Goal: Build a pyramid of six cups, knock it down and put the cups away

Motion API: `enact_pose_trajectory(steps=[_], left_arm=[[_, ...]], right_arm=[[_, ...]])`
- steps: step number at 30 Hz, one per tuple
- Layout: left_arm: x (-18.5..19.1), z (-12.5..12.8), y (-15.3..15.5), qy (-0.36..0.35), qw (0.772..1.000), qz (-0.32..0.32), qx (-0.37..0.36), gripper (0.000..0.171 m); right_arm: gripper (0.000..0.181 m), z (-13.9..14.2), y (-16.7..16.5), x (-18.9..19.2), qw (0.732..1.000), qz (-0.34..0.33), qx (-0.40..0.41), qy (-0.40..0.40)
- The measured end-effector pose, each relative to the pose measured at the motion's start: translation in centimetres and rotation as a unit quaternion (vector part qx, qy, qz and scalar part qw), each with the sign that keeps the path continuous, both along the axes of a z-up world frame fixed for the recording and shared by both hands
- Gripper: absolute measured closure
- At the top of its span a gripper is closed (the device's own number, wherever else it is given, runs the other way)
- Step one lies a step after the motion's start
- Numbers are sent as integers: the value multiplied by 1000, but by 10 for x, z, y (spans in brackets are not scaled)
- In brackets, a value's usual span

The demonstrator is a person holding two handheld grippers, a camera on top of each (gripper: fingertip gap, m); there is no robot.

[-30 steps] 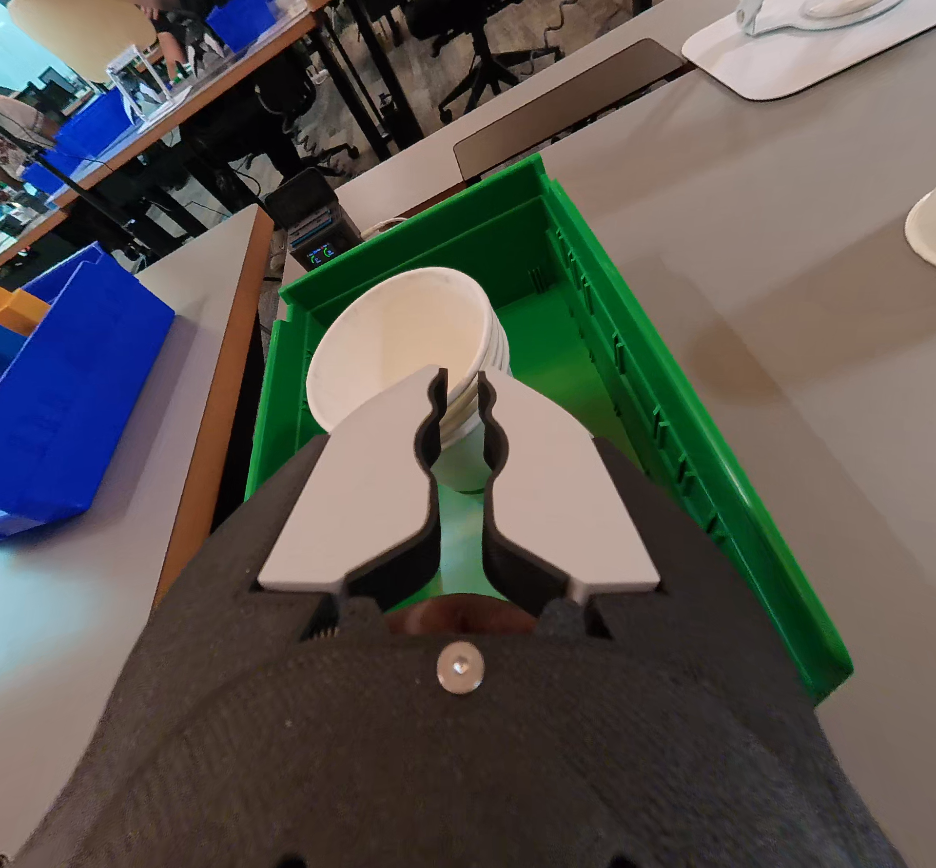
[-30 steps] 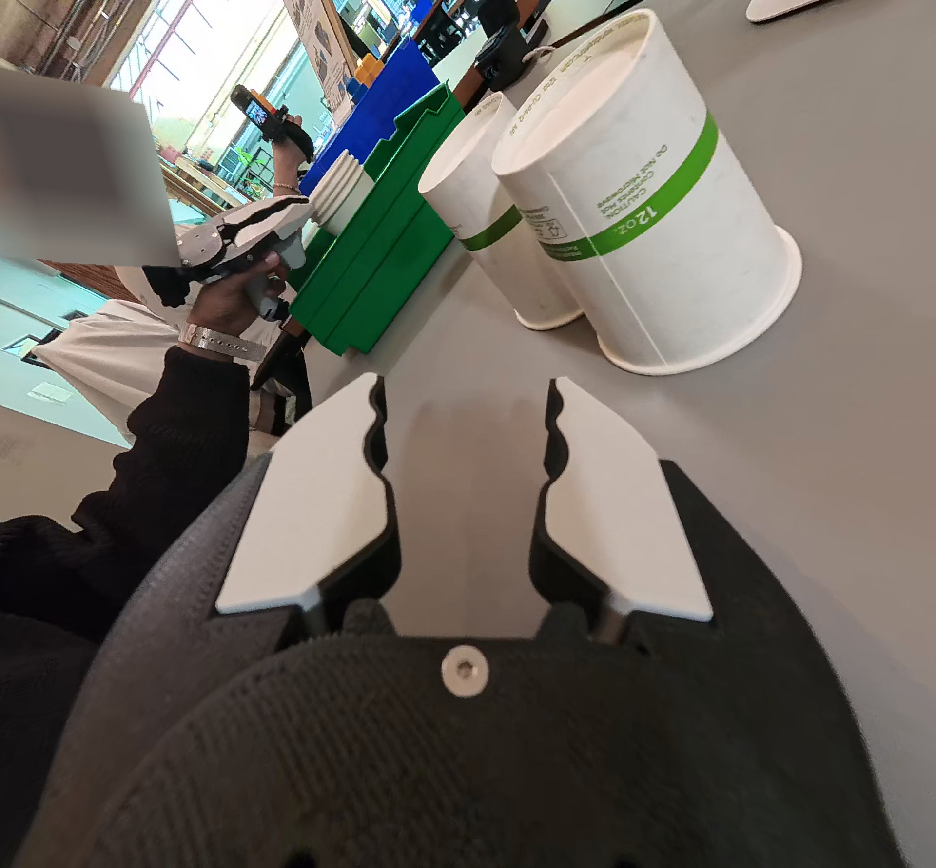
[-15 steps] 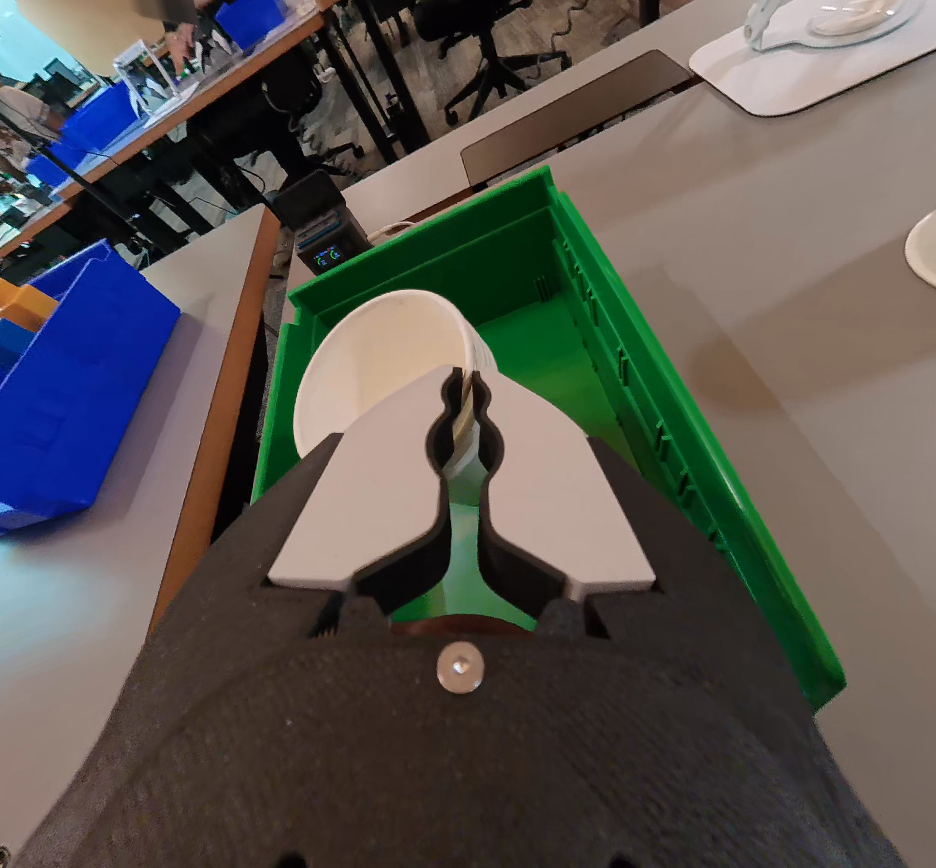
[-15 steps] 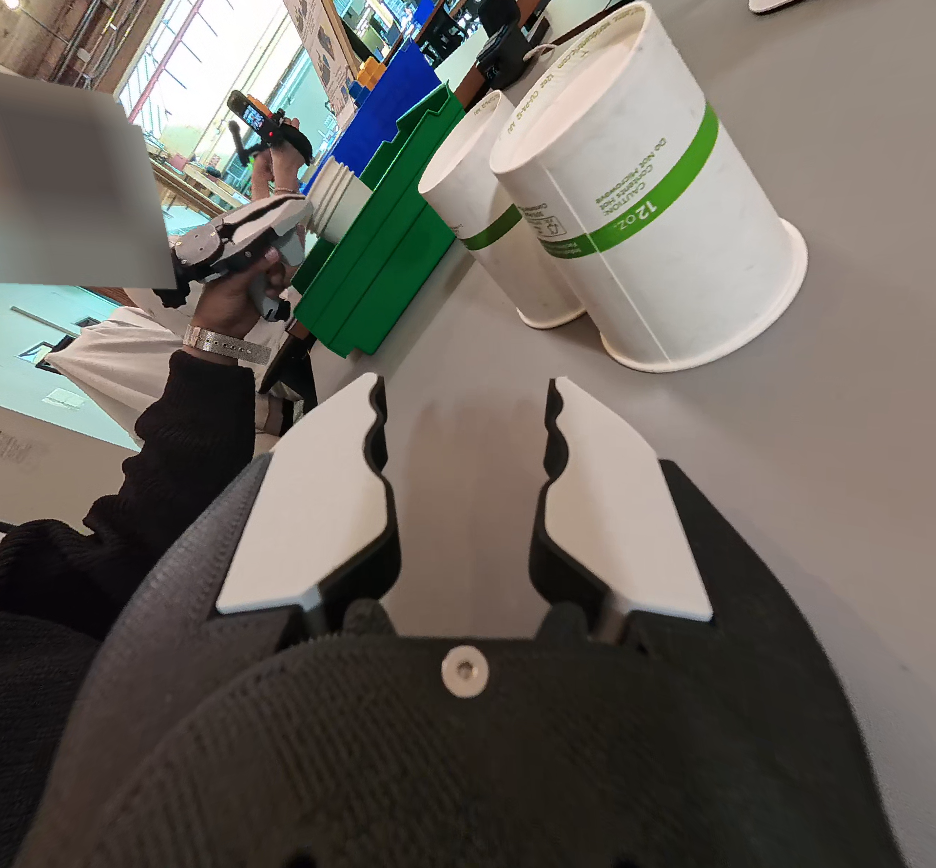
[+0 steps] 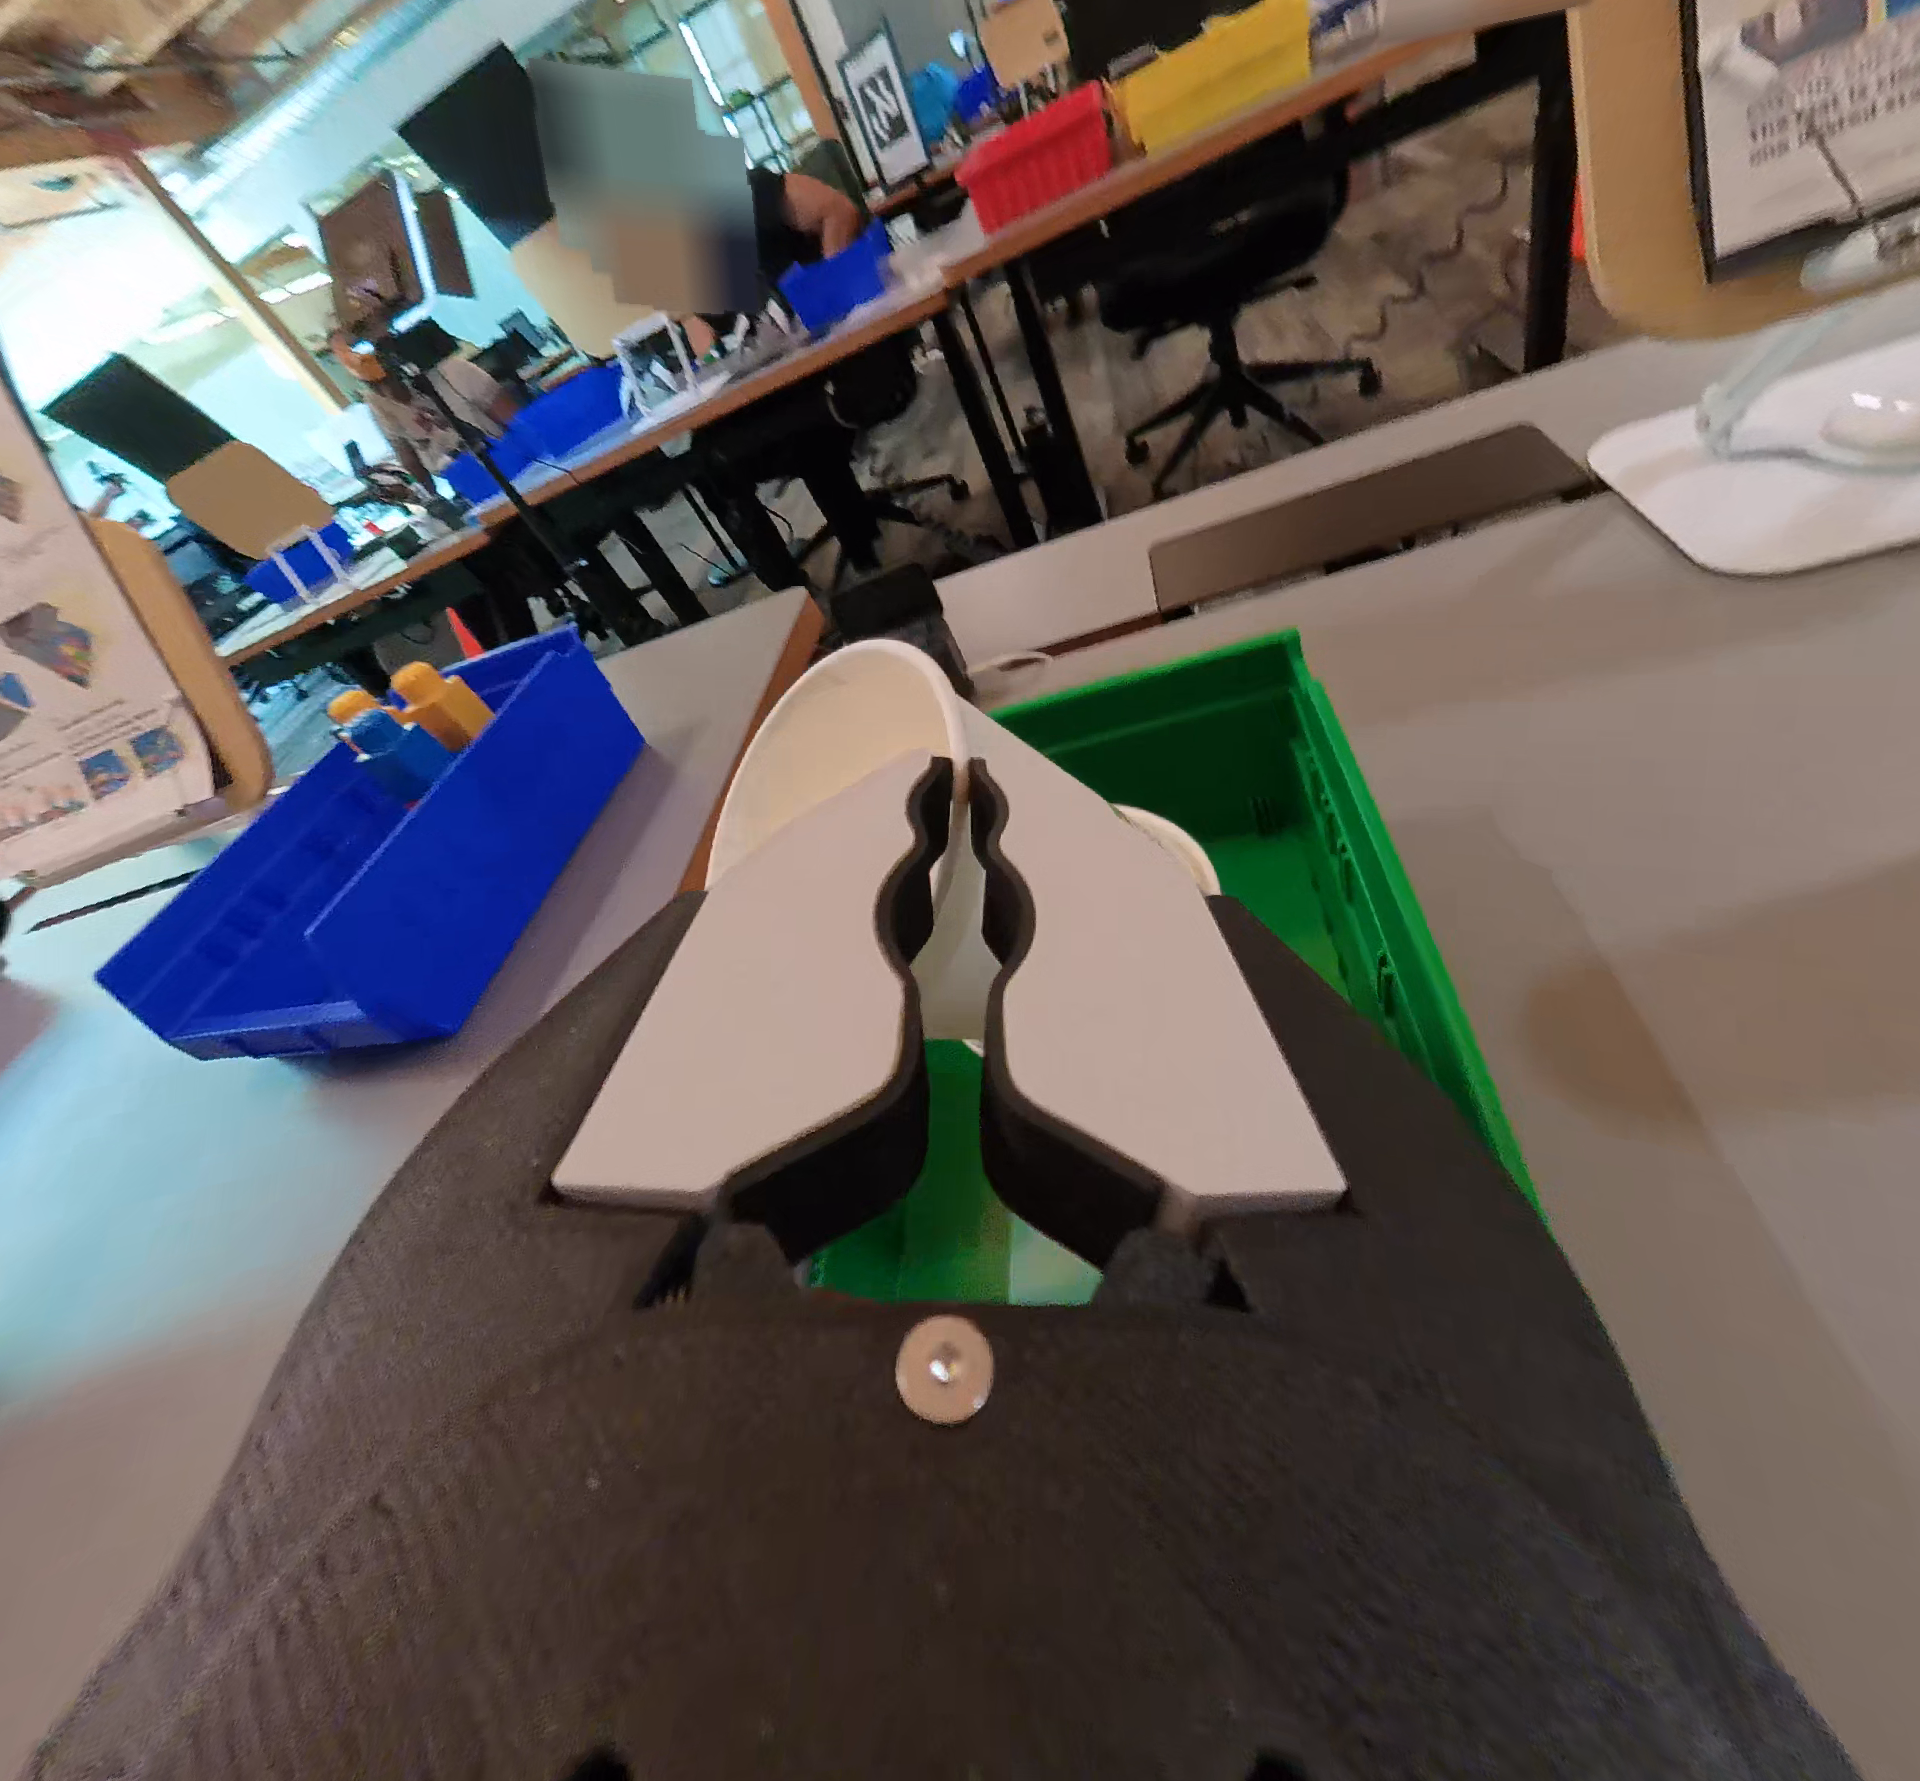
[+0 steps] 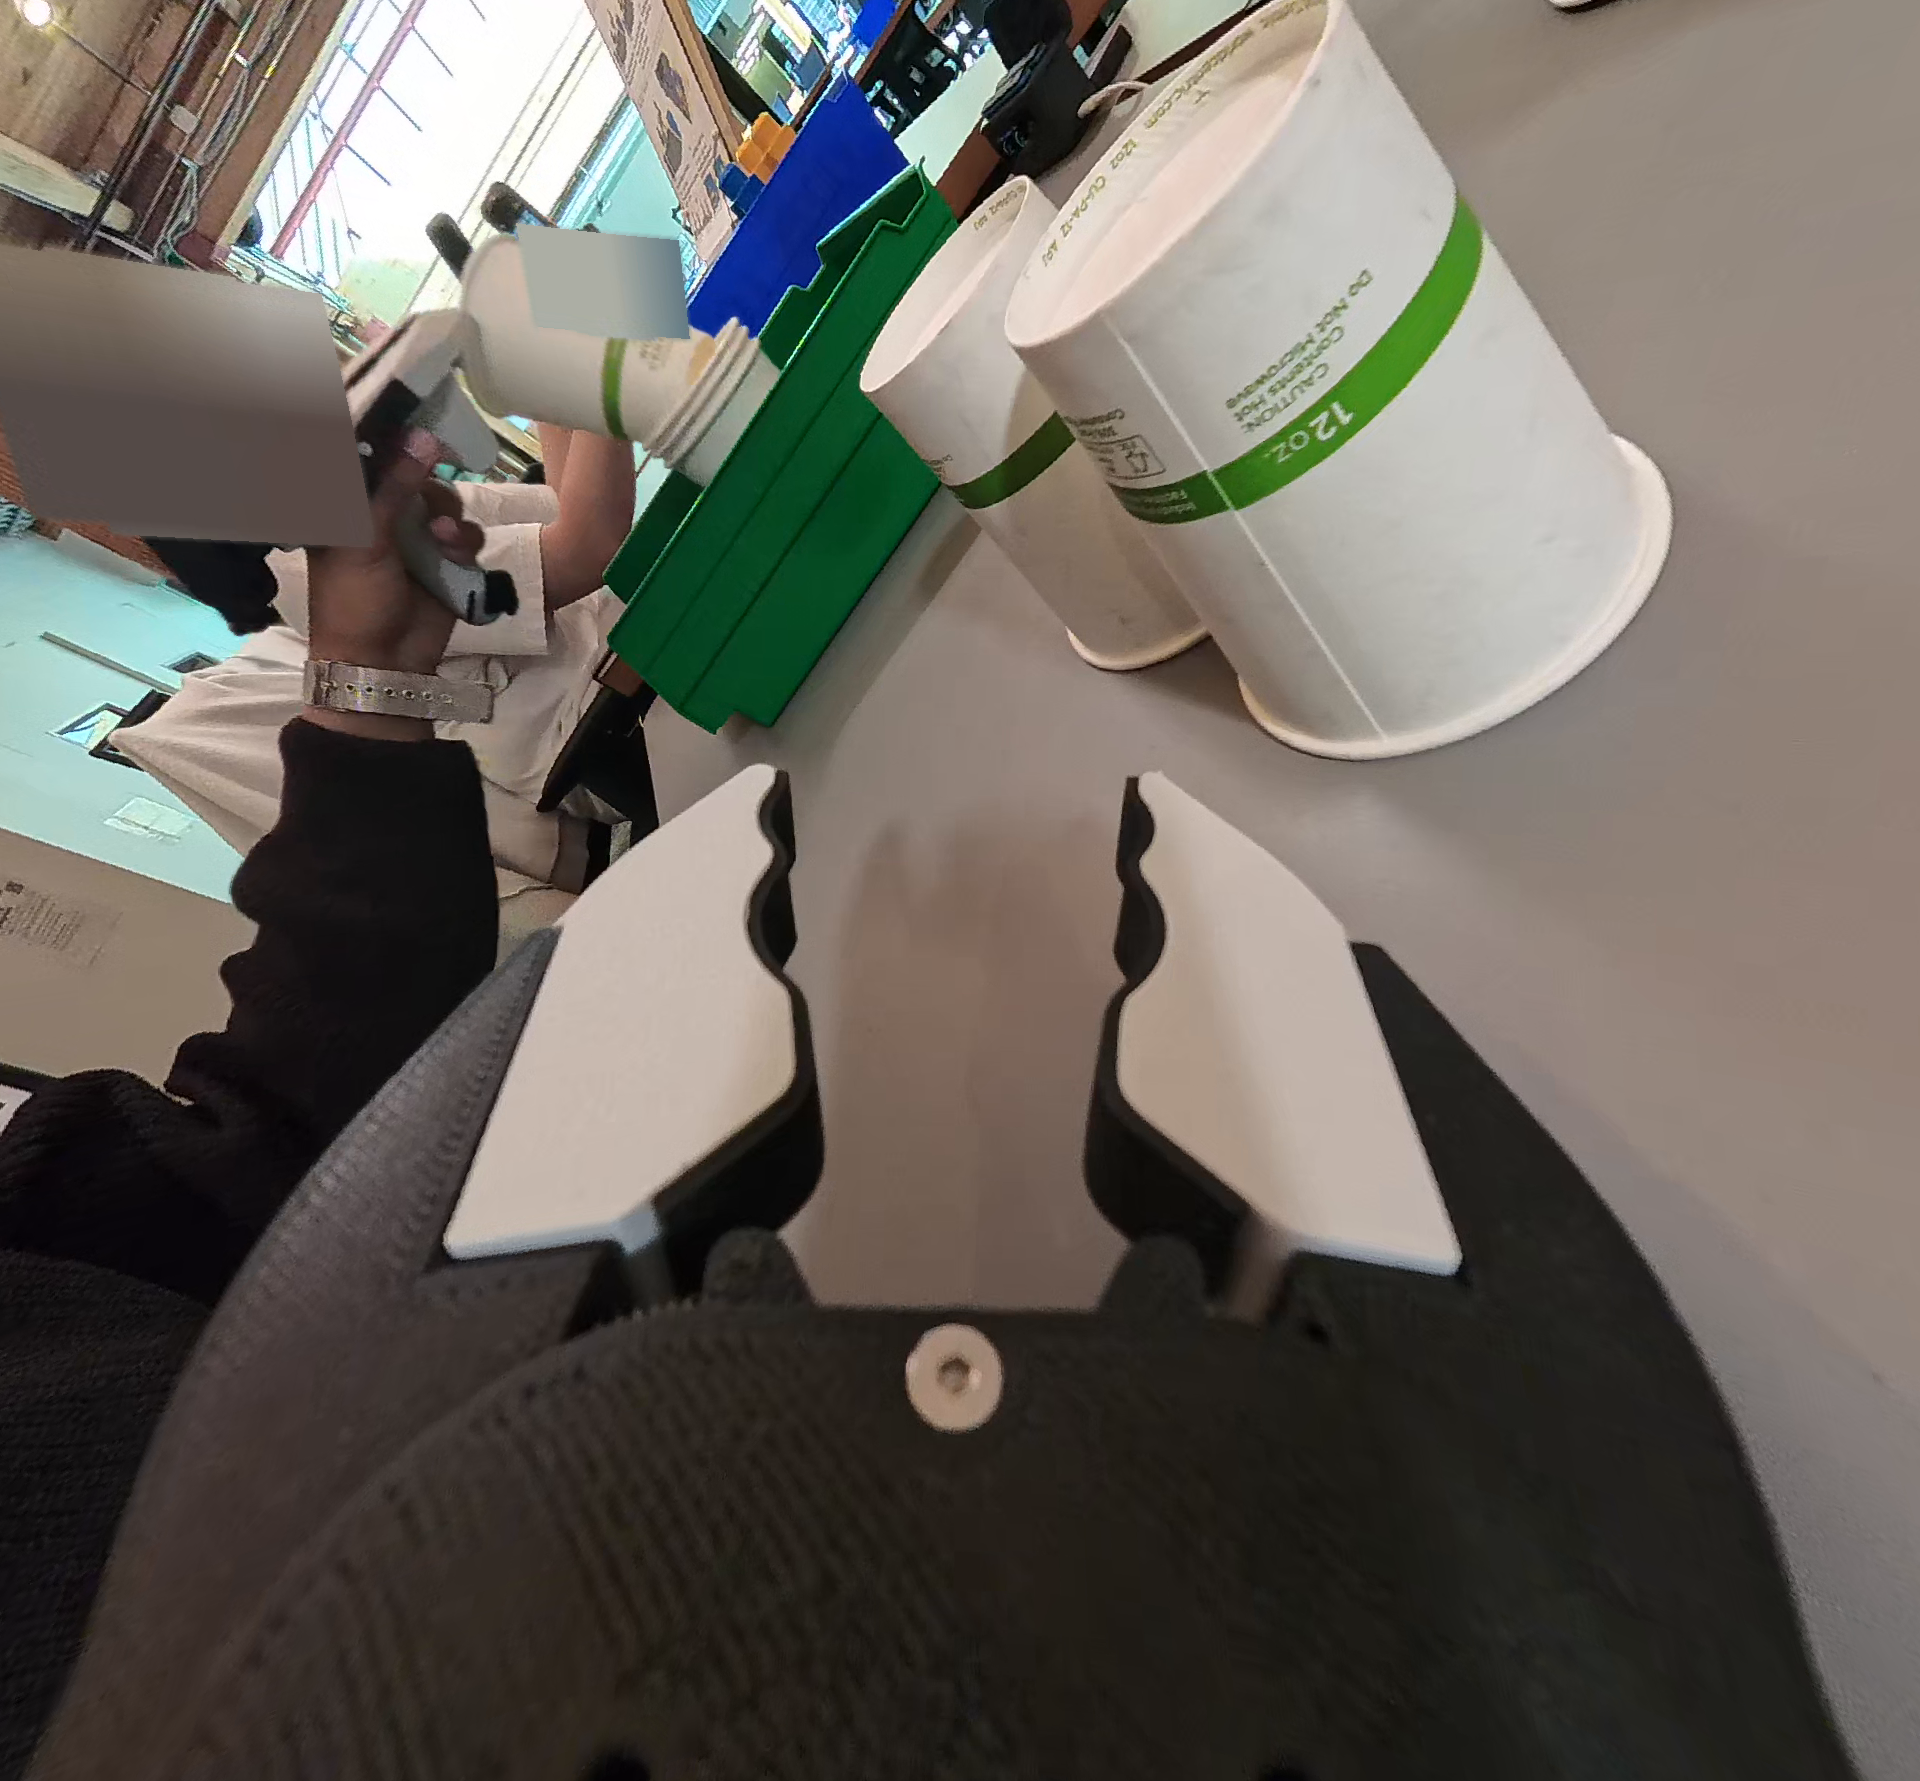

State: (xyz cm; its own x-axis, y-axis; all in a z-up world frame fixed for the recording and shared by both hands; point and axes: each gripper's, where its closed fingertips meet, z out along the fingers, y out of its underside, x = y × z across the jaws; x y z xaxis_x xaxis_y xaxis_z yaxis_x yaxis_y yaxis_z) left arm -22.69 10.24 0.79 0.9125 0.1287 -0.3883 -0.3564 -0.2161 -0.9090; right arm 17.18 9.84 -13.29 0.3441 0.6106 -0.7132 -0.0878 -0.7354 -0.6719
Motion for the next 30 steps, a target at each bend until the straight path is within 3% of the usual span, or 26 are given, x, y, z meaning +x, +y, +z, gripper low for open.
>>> enact_pose_trajectory(steps=[4,8,16,24,27,30], left_arm=[[-2,23,-9,-22,999,16,35,167],[-4,17,-9,-43,999,14,17,167],[8,-15,3,-15,999,-17,-39,167],[26,-67,9,86,982,-51,-159,165],[26,-73,10,90,980,-49,-170,143],[31,-70,7,74,981,-70,-166,134]], right_arm=[[120,0,0,0,1000,0,0,0],[120,0,-1,-1,1000,1,1,-1],[121,0,0,0,1000,-1,0,-2],[121,-1,-1,-1,1000,2,-4,-1],[121,-1,-1,-1,1000,2,-7,3],[121,-1,-1,-1,1000,3,-10,4]])
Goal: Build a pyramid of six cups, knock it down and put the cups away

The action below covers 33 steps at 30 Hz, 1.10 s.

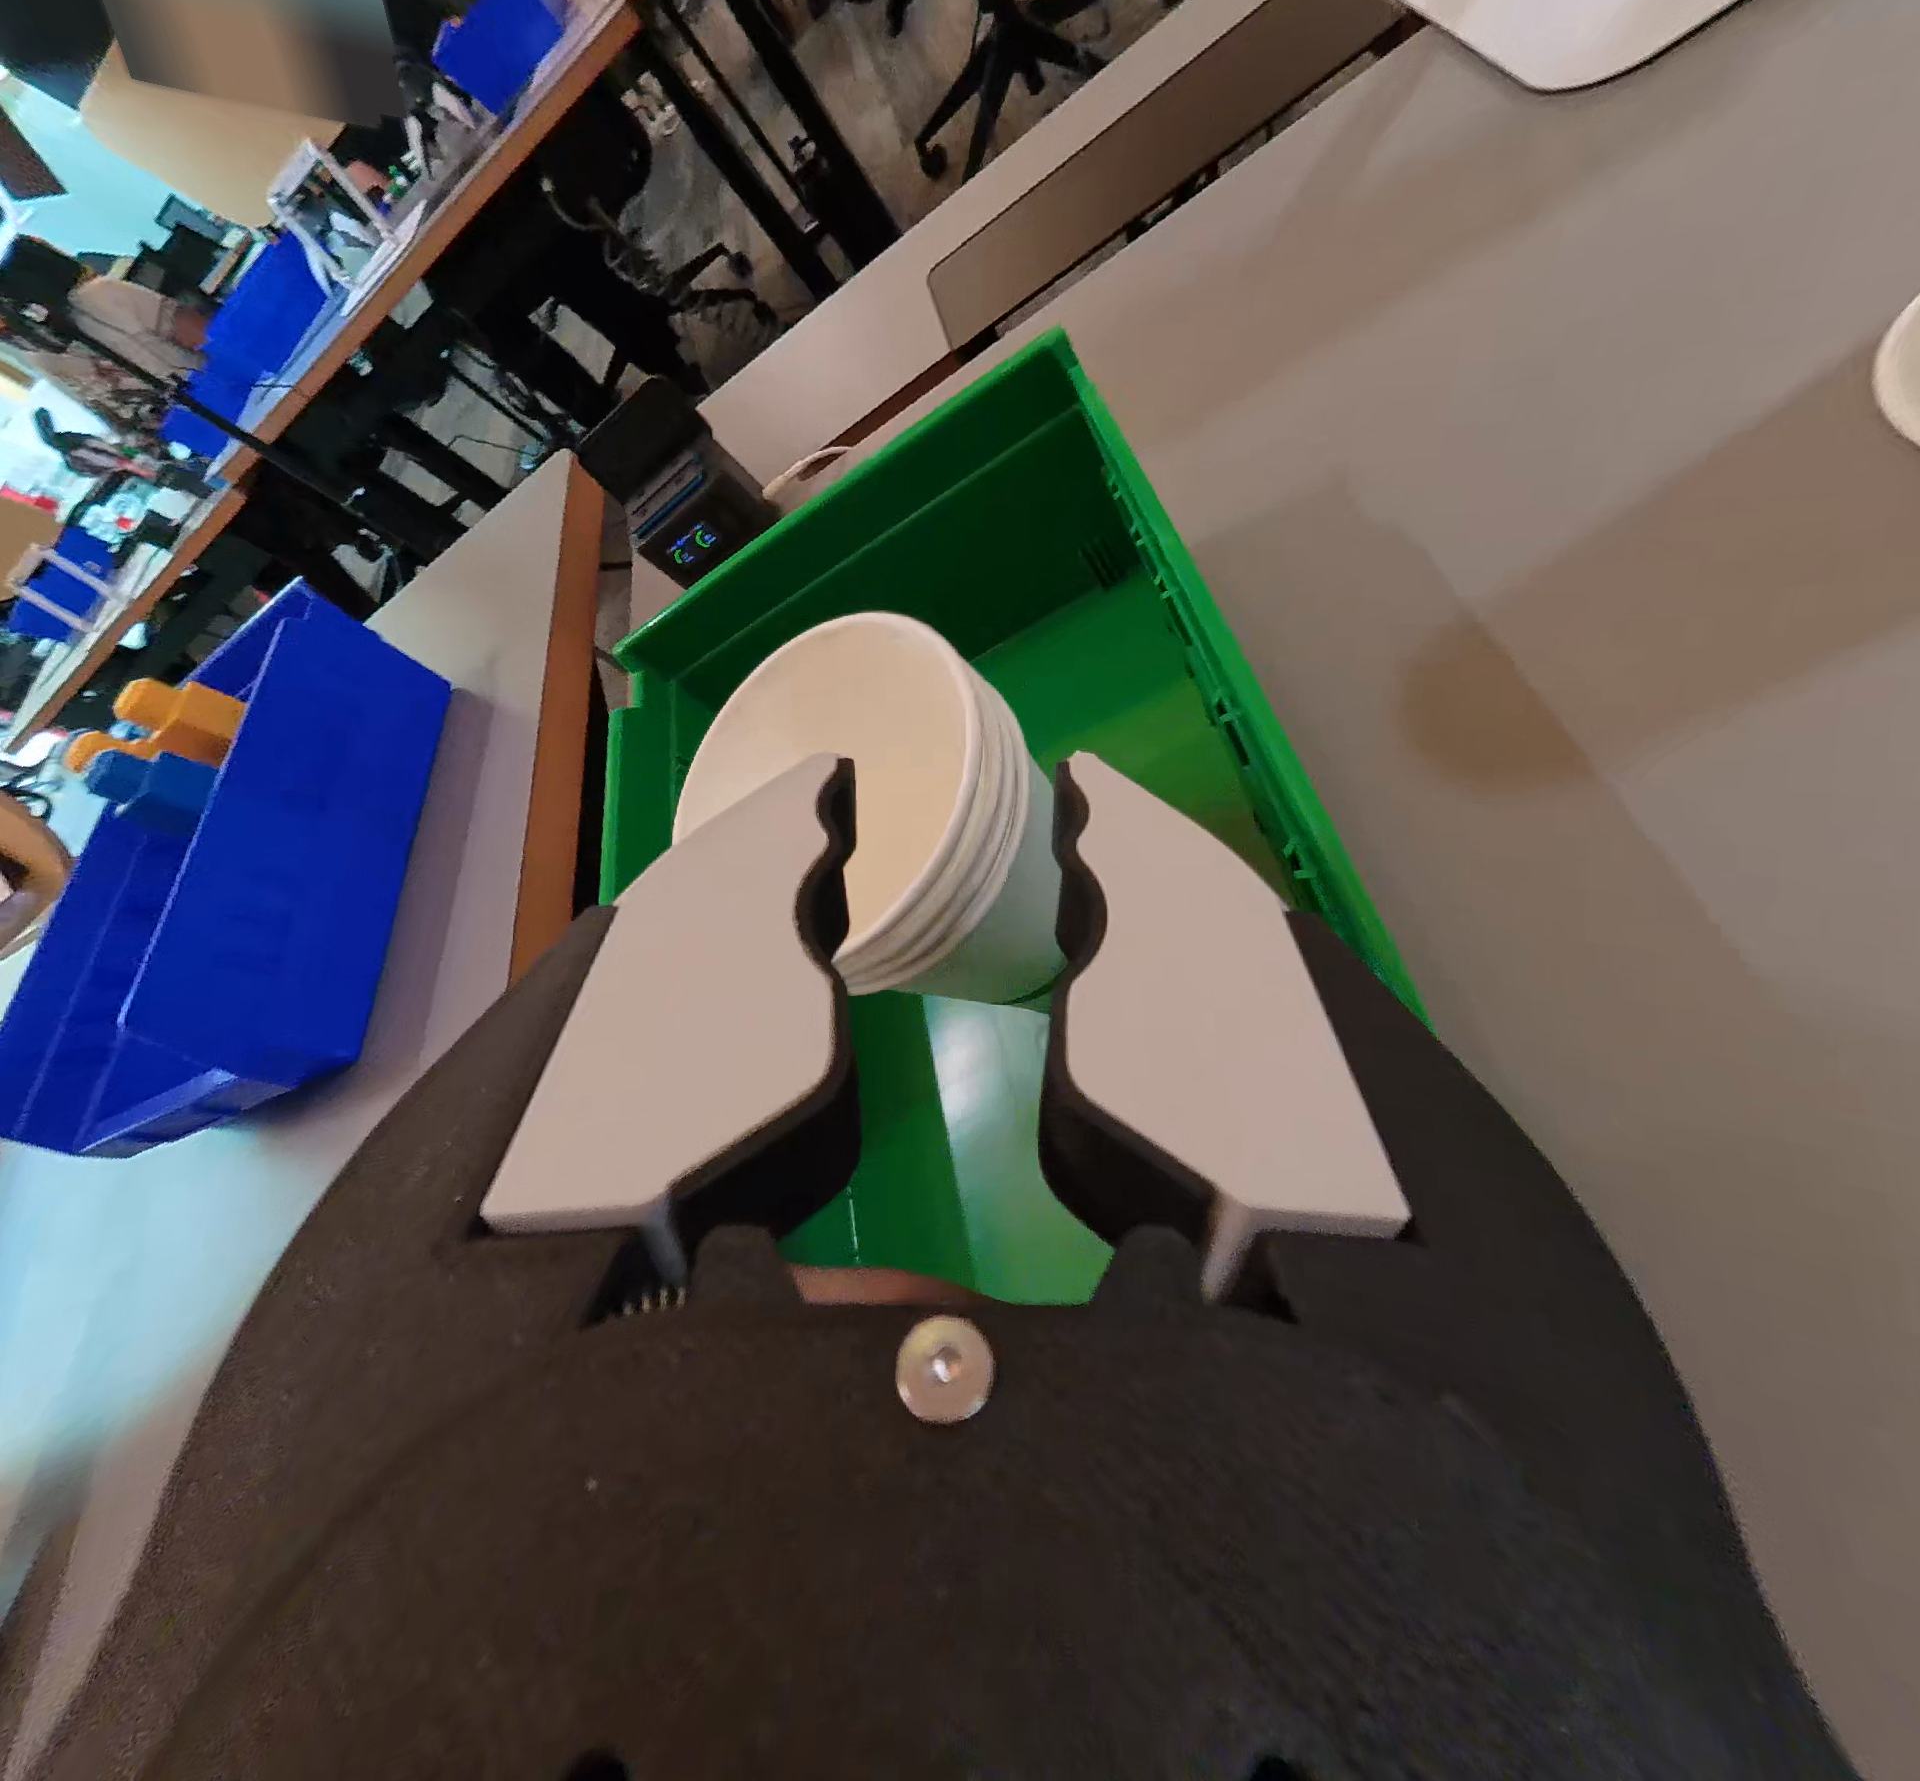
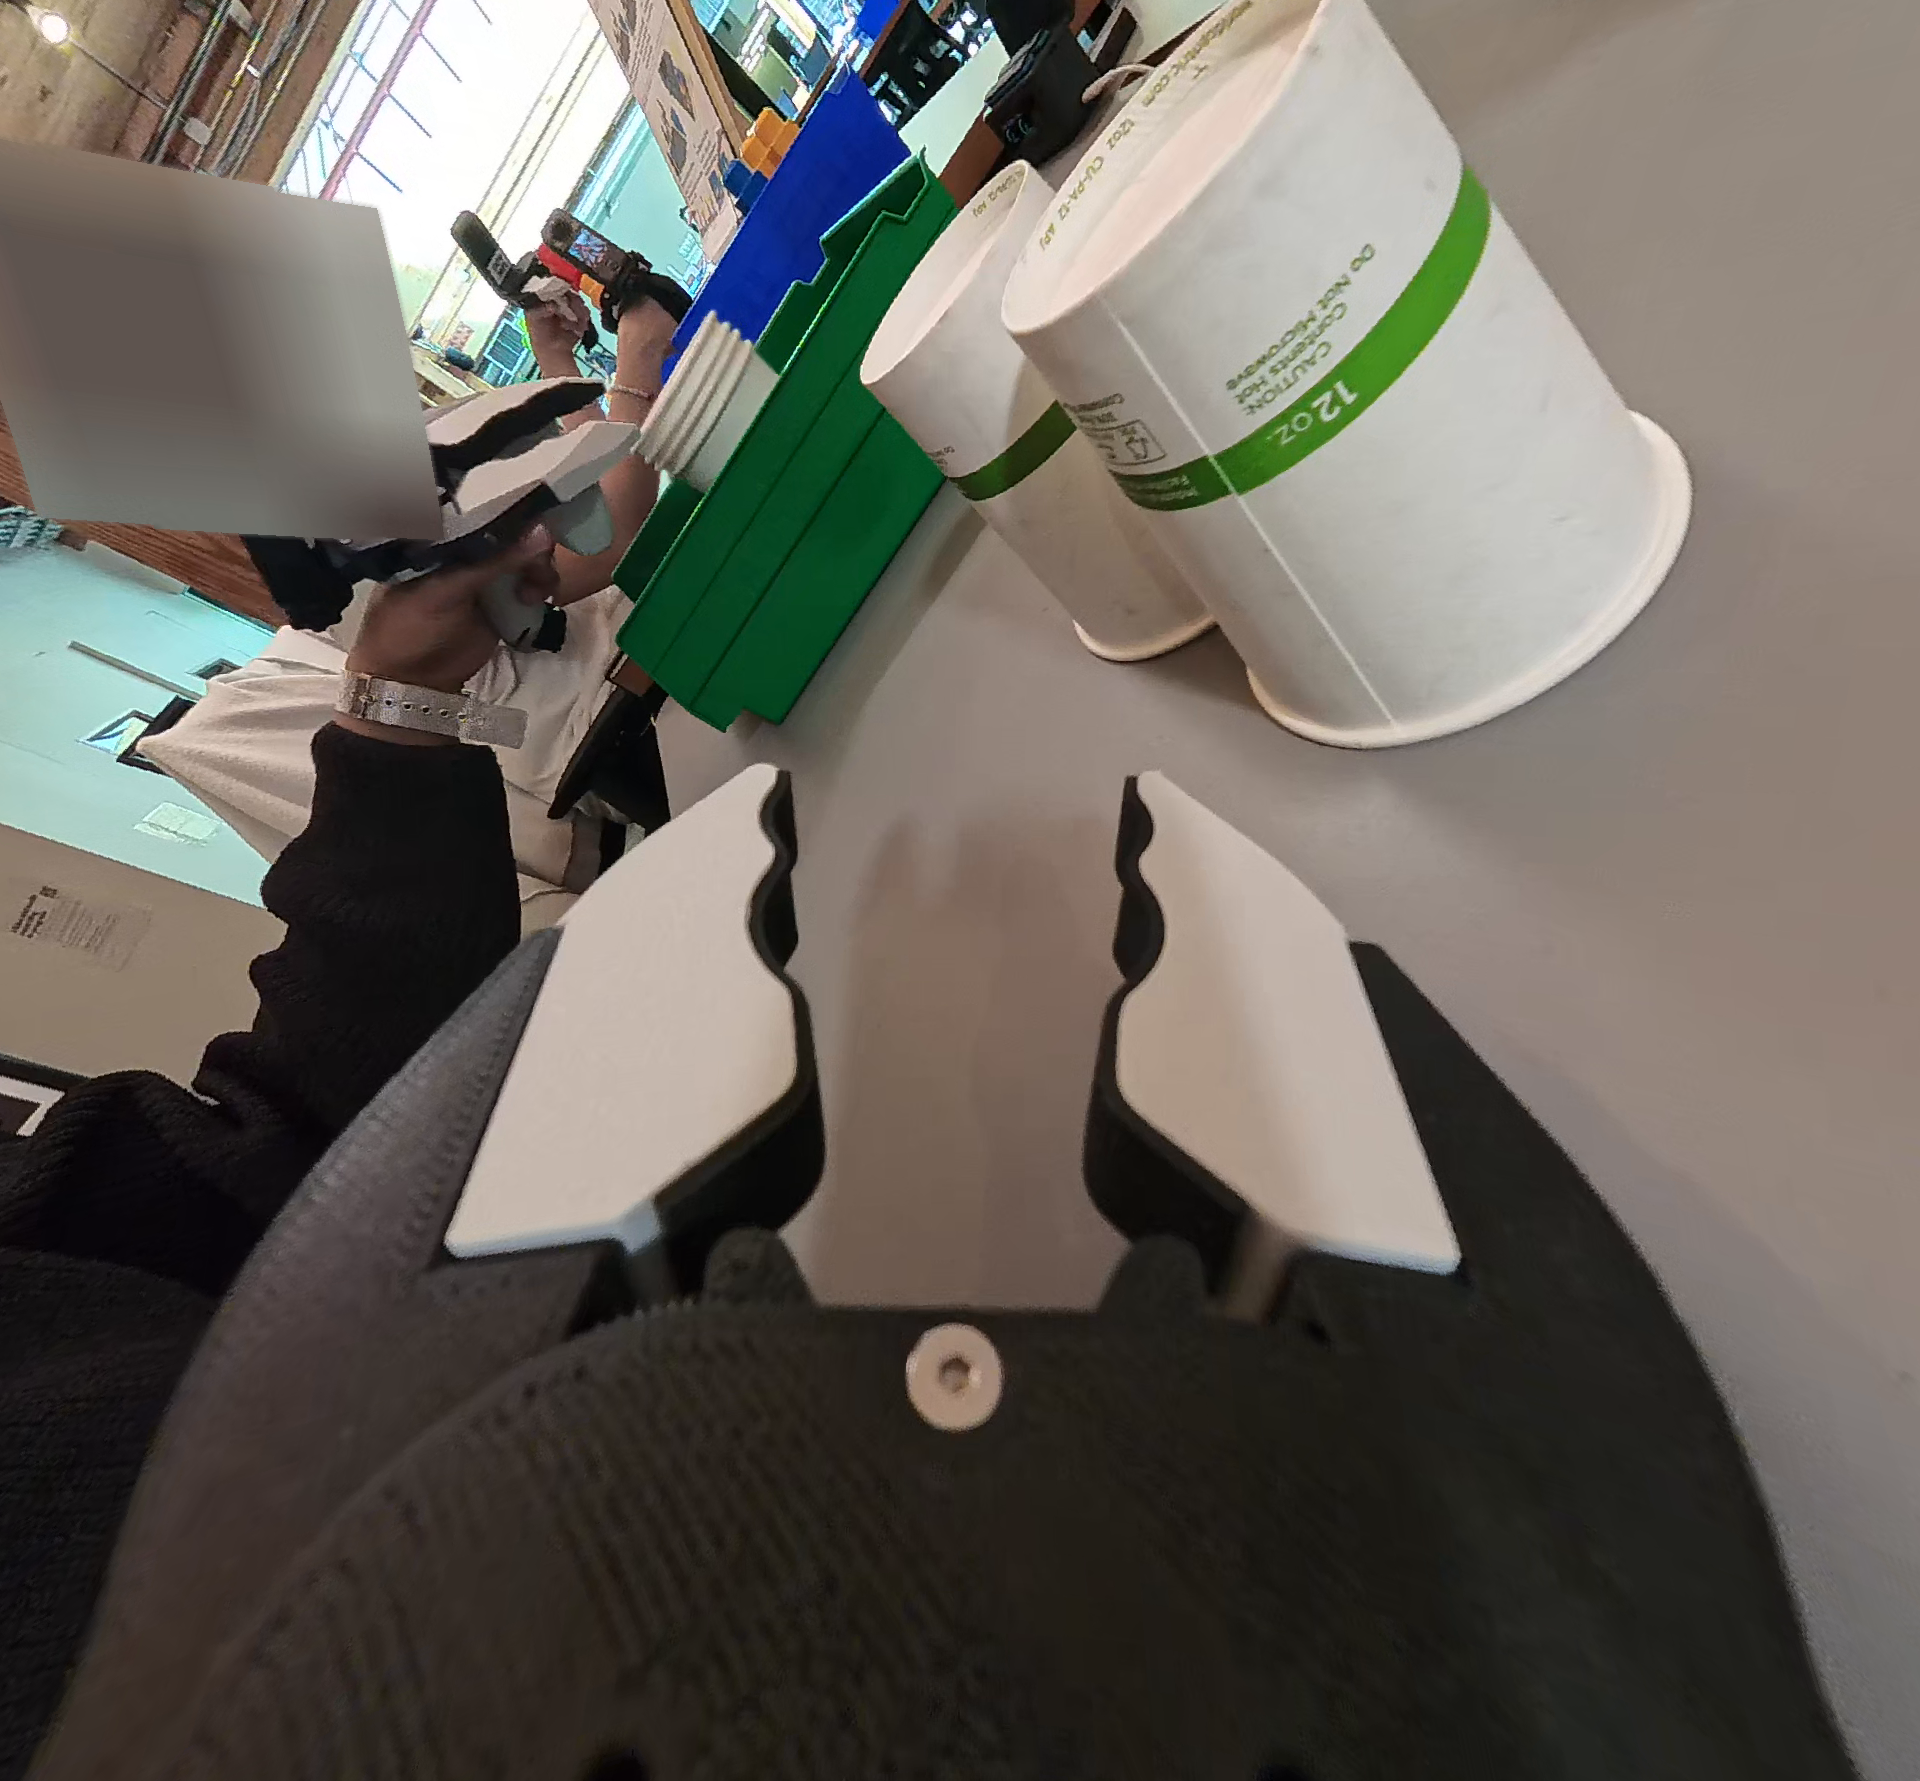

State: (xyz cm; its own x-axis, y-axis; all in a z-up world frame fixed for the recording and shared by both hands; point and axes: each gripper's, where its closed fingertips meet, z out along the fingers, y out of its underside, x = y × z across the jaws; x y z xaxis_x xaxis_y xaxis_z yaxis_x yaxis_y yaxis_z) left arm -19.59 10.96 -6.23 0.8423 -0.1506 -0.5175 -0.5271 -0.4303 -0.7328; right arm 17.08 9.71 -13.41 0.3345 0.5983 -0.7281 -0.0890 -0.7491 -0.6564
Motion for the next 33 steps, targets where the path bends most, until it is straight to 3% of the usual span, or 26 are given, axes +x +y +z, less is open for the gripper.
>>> enact_pose_trajectory(steps=[8,13,18,22,33], left_arm=[[1,-5,-11,10,995,-75,-66,131],[5,-13,-9,-16,968,-162,-192,136],[-13,-25,2,6,950,-154,-271,139],[-7,-19,0,-45,944,-170,-278,156],[-16,-27,-6,-40,937,-158,-309,164]], right_arm=[[121,0,-1,2,1000,-3,-5,4],[121,1,2,2,1000,-10,-5,8],[121,-1,1,1,1000,-8,0,-4],[121,-3,2,3,1000,-9,1,-8],[121,-1,2,6,1000,-14,-13,9]])
